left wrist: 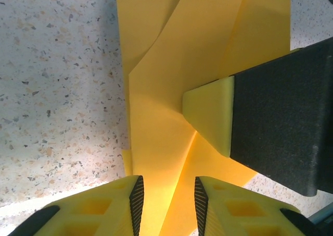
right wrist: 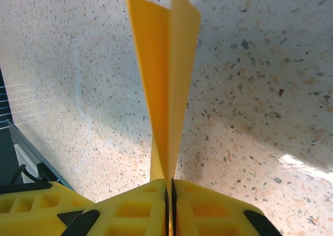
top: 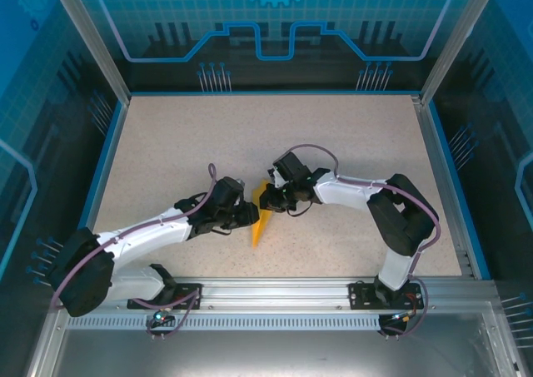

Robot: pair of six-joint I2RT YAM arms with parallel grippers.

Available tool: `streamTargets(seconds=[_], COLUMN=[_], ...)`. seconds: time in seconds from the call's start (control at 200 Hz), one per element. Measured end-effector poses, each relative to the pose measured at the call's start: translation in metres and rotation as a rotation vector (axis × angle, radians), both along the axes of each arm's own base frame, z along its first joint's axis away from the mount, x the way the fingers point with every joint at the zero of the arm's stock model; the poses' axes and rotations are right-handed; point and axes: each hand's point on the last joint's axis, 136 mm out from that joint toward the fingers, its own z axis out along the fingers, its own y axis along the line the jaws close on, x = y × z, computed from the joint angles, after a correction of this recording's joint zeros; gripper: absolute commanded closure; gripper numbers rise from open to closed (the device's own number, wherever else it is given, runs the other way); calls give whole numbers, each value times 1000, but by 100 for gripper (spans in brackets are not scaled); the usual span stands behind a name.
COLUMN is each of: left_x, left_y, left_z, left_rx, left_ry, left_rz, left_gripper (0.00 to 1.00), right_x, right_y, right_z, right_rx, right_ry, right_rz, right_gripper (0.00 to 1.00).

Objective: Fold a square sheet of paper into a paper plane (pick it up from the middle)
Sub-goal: Turn over the paper at the center of the table.

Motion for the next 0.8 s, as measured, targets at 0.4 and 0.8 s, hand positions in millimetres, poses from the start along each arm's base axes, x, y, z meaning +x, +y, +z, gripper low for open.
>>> streamTargets(seconds=[0.4,0.8], left_x=[10,9], left_y=[18,56], left_z=[7,-2], left_rx=[-3,29], left_ry=[-30,-48], left_rz=[65,205], left_gripper=[64,63], right_x=[-11,-6], right_y=[-53,-141], right_z=[20,68], right_rx=[-218,-953], right_ry=[-87,-242], right_rz=[13,-32], right_gripper=[89,87])
